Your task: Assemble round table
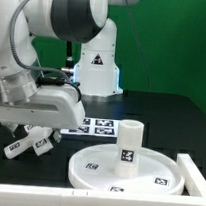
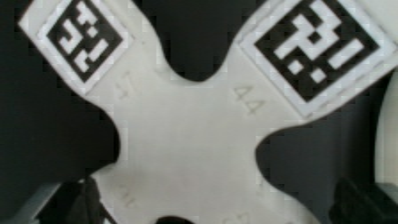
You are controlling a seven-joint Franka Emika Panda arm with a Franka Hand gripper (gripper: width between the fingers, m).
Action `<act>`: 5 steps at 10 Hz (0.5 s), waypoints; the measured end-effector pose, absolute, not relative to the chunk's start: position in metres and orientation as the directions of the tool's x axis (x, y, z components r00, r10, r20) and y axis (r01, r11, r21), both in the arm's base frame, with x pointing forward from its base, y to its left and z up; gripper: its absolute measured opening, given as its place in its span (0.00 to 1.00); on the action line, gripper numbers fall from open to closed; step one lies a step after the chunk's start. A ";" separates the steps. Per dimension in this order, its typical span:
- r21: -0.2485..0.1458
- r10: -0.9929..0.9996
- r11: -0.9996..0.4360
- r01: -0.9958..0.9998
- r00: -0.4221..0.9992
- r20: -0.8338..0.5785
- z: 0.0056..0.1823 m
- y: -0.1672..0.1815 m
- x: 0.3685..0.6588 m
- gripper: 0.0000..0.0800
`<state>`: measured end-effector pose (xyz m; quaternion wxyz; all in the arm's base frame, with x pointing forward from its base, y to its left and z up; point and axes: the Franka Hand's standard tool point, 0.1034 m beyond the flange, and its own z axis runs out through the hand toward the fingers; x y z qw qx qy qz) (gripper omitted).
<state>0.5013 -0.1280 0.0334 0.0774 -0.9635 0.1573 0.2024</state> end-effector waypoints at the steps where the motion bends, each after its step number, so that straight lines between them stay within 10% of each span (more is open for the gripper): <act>1: -0.087 -0.267 -0.940 -0.330 0.869 -0.416 0.032 -0.130 0.498 0.81; 5: -0.091 -0.261 -0.941 -0.325 0.872 -0.414 0.032 -0.124 0.490 0.81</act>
Offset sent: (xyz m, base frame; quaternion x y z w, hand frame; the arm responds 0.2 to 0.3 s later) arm -0.0079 0.0094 0.0114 0.0109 0.0110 0.0098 0.9998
